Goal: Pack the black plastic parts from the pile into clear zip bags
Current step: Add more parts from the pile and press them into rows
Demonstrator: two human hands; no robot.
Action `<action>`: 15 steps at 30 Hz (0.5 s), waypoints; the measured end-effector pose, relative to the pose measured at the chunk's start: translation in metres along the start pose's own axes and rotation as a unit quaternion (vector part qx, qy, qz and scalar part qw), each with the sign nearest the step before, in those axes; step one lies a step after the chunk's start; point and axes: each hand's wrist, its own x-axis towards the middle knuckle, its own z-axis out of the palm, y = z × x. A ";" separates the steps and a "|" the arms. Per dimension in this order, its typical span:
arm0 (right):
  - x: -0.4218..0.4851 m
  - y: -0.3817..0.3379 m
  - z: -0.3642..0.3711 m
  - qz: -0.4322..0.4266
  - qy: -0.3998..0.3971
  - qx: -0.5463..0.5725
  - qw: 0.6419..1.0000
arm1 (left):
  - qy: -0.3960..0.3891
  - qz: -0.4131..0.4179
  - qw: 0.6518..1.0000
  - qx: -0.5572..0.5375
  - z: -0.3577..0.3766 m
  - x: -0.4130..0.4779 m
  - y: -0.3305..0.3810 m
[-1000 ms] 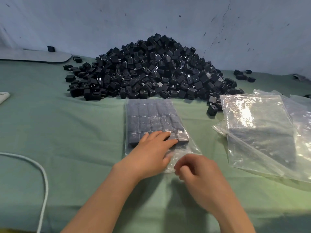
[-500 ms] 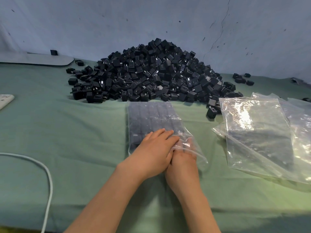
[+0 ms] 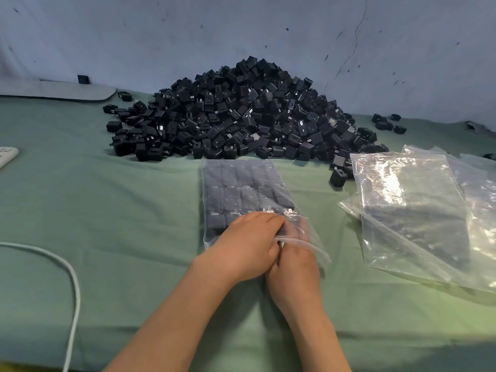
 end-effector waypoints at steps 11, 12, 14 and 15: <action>0.008 -0.003 -0.006 -0.024 0.015 0.026 0.999 | 0.014 -0.011 1.000 0.000 0.000 0.000 0.000; 0.009 -0.004 -0.006 -0.024 0.012 0.023 0.999 | 0.013 -0.012 1.000 0.001 0.000 0.001 0.000; 0.011 -0.004 -0.007 -0.022 0.005 0.023 0.999 | 0.006 -0.016 1.000 0.004 0.000 0.002 0.001; 0.012 -0.005 -0.007 -0.018 0.001 0.020 1.000 | 0.001 -0.019 1.000 0.004 -0.001 0.002 0.001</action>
